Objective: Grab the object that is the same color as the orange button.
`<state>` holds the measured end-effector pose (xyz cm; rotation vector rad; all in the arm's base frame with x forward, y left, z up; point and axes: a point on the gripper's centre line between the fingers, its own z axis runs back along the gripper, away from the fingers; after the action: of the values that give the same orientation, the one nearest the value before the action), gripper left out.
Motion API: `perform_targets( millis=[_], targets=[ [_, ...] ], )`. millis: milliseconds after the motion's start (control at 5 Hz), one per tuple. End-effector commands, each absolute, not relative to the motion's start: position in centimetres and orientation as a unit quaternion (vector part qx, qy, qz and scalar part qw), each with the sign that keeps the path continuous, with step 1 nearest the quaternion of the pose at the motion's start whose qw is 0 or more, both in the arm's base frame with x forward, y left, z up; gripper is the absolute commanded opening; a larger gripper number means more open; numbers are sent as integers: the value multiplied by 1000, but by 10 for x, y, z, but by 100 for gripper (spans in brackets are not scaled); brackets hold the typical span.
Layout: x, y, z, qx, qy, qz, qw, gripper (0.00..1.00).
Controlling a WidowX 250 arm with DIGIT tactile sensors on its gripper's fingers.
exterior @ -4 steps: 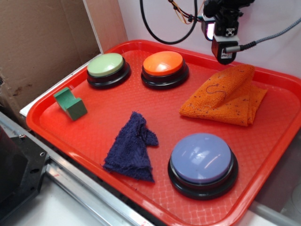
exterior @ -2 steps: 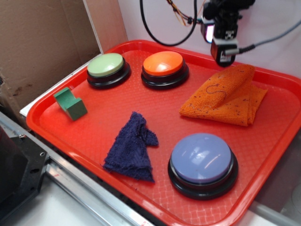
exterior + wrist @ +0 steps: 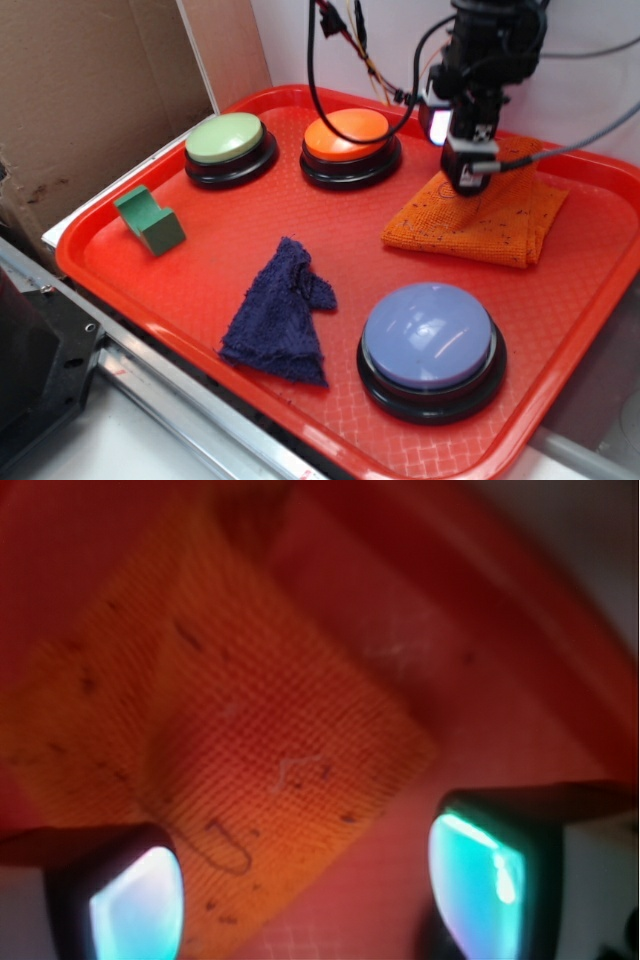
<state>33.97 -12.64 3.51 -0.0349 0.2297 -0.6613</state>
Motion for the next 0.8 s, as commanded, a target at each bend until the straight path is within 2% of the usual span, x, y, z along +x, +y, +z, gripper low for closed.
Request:
perform_targets(
  millis=[0, 200, 400, 600],
  targets=[
    [344, -140, 44, -16, 97, -329, 939, 100],
    [343, -140, 45, -19, 98, -314, 944, 76],
    [341, -138, 46, -14, 97, -299, 949, 0],
    [340, -134, 54, 8, 95, -290, 952, 0]
  ],
)
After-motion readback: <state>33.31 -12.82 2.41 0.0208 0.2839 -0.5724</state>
